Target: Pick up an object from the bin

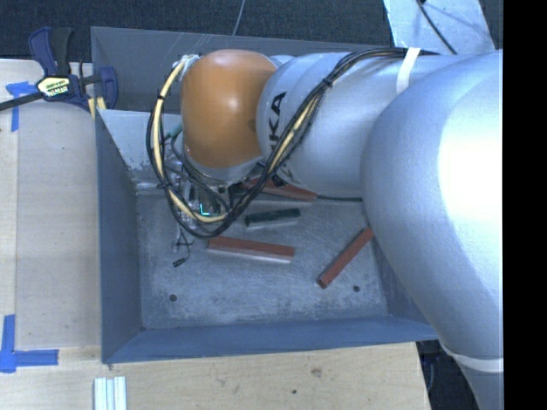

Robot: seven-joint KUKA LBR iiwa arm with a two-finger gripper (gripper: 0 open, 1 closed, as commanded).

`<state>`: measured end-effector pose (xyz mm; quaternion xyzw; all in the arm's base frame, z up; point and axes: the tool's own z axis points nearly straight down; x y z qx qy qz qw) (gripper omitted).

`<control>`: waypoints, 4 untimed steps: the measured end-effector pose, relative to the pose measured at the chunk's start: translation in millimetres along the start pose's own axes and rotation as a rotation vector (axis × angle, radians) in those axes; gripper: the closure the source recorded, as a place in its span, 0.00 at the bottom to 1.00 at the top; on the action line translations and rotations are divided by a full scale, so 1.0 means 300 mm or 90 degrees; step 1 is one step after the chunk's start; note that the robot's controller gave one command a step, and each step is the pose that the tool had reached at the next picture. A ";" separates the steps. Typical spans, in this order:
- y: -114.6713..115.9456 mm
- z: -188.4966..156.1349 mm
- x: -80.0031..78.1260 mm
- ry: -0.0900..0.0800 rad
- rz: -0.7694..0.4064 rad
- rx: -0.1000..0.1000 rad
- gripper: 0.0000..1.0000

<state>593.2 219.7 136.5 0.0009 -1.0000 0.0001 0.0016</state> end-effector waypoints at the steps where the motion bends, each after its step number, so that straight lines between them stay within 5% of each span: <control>1: 0.000 -0.005 -0.003 -0.002 0.000 0.000 0.00; 2: -0.096 0.152 -0.073 -0.001 -0.151 0.000 1.00; 3: -0.094 0.150 -0.074 -0.001 -0.151 0.000 0.00; 4: -0.094 0.150 -0.074 -0.001 -0.151 0.000 0.00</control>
Offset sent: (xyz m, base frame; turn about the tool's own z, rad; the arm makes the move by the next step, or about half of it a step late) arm 0.0216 -0.0277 -0.0454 -0.2392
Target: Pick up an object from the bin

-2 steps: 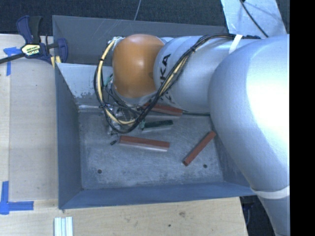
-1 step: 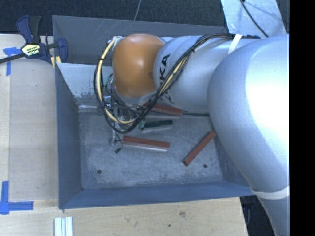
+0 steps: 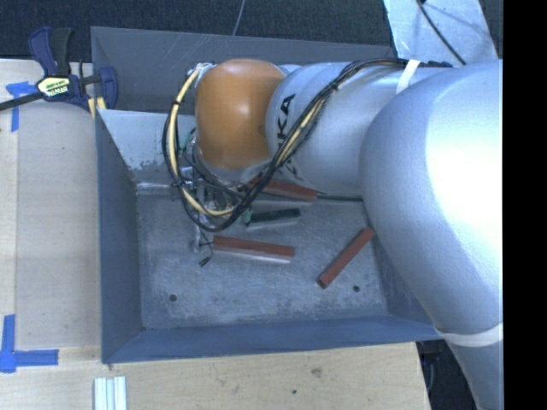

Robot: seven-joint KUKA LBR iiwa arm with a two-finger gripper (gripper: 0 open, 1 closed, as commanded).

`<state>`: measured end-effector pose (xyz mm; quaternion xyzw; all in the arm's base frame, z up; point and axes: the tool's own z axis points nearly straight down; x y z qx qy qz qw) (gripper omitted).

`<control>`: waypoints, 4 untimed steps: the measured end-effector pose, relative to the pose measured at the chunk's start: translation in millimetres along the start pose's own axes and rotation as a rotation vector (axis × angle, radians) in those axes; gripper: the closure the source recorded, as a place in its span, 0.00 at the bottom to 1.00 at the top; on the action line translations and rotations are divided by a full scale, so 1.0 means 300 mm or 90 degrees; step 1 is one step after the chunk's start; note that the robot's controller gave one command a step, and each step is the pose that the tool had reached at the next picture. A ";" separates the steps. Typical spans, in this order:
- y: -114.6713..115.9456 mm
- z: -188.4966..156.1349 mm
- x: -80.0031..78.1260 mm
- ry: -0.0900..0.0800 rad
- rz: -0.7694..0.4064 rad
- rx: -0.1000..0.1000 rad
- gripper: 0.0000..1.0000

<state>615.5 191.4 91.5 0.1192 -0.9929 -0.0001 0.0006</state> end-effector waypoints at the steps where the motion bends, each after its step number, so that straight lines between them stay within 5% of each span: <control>1: -0.134 -0.024 0.053 -0.002 -0.044 -0.001 0.00; 2: -0.177 0.041 0.049 -0.004 0.041 0.001 0.00; 3: -0.145 0.034 0.304 -0.003 0.055 0.000 0.00; 4: -0.185 0.064 0.192 -0.004 0.193 -0.001 1.00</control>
Offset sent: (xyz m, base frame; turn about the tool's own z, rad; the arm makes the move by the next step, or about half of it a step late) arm 0.0043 -0.0426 -0.0215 0.0793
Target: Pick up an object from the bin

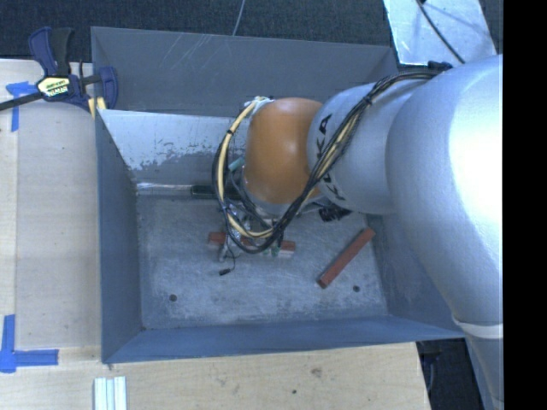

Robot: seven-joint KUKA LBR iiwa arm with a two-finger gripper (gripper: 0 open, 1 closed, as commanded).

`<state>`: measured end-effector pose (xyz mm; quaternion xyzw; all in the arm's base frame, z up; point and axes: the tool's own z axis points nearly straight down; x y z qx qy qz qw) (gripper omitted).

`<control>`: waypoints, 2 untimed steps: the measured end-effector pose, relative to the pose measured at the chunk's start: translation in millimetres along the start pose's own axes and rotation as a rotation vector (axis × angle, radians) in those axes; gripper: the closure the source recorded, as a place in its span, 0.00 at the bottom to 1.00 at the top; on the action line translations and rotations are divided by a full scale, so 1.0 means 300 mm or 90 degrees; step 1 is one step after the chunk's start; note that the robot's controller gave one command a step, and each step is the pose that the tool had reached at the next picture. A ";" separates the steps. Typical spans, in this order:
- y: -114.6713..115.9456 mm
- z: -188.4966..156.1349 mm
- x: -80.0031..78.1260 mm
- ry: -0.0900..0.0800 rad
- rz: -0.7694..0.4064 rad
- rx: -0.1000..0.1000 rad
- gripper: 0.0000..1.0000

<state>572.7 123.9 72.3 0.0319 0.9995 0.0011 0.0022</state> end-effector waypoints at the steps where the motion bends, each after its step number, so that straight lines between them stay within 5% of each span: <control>1: 0.000 0.000 0.000 0.000 0.000 0.000 1.00; 2: -0.029 -0.546 -0.119 -0.004 -0.004 0.000 1.00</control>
Offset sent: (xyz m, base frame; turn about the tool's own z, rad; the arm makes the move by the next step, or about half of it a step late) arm 0.0317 -0.0113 0.1596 -0.0068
